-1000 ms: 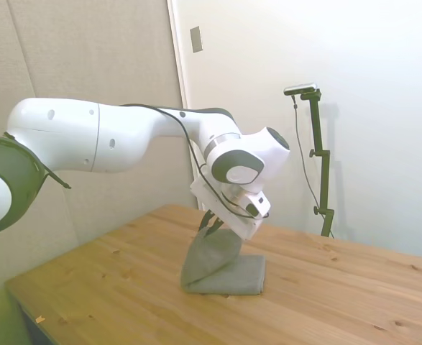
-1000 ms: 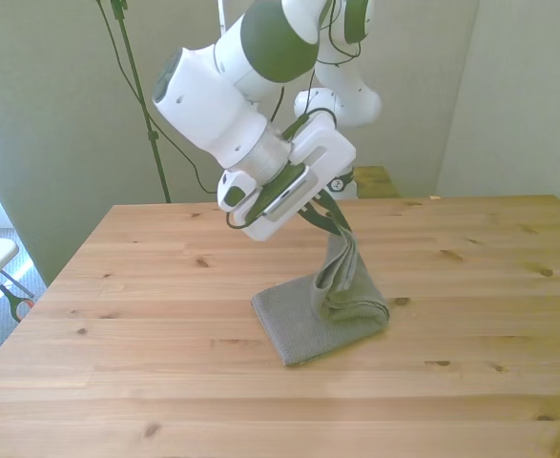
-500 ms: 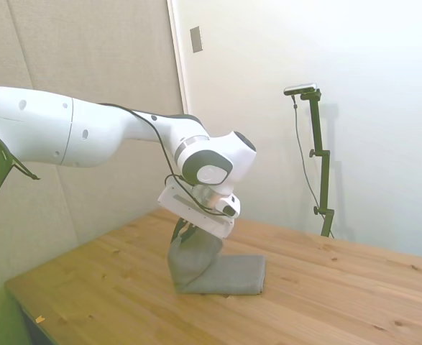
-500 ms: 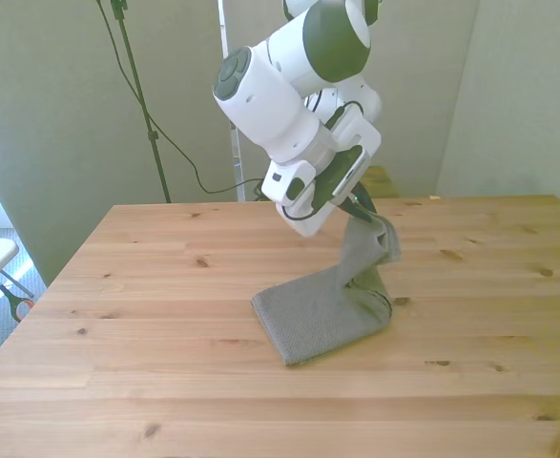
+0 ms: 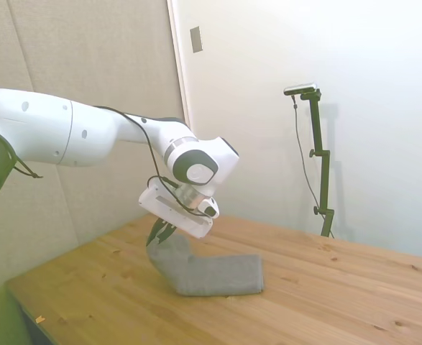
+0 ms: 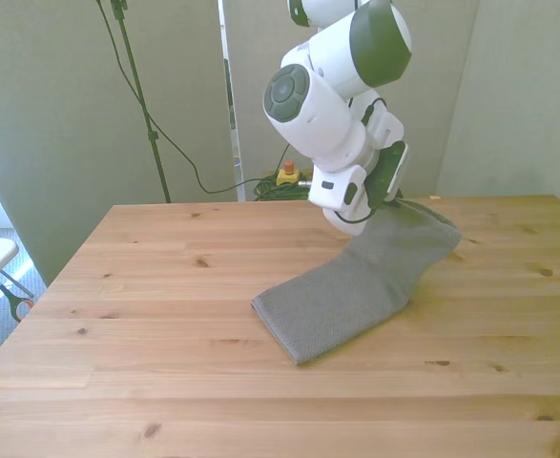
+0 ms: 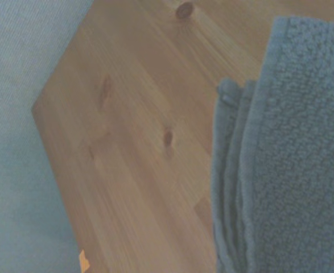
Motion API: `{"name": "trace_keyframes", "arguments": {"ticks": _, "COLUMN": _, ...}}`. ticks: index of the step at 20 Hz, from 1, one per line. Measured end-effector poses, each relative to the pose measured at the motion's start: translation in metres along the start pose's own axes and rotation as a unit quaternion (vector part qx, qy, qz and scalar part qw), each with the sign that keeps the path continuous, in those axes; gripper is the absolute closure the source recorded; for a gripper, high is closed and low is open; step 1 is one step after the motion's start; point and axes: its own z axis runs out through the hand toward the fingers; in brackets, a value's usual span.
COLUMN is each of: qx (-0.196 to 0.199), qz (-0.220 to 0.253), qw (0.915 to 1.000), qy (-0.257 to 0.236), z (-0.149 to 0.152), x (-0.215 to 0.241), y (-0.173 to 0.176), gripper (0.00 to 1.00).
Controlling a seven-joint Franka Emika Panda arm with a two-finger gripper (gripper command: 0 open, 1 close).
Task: Unfold the towel
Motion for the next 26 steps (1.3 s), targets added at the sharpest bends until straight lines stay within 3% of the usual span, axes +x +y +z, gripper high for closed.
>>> {"name": "trace_keyframes", "arguments": {"ticks": 1, "qx": -0.001, "qz": -0.004, "qw": 1.0000, "qy": -0.008, "z": 0.007, "x": 0.000, "y": -0.005, "gripper": 1.00}}
{"name": "trace_keyframes", "arguments": {"ticks": 2, "qx": -0.003, "qz": -0.008, "qw": 0.9999, "qy": -0.015, "z": 0.013, "x": 0.000, "y": -0.010, "gripper": 0.00}}
{"name": "trace_keyframes", "arguments": {"ticks": 9, "qx": -0.021, "qz": -0.016, "qw": 0.9987, "qy": -0.043, "z": 0.049, "x": 0.001, "y": -0.024, "gripper": 0.00}}
{"name": "trace_keyframes", "arguments": {"ticks": 19, "qx": -0.025, "qz": -0.024, "qw": 0.9979, "qy": -0.056, "z": 0.066, "x": -0.004, "y": -0.037, "gripper": 0.00}}
{"name": "trace_keyframes", "arguments": {"ticks": 23, "qx": -0.043, "qz": 0.024, "qw": 0.9986, "qy": 0.018, "z": 0.054, "x": -0.012, "y": -0.038, "gripper": 0.00}}
{"name": "trace_keyframes", "arguments": {"ticks": 26, "qx": -0.054, "qz": 0.064, "qw": 0.9926, "qy": 0.088, "z": 0.046, "x": -0.009, "y": -0.034, "gripper": 0.00}}
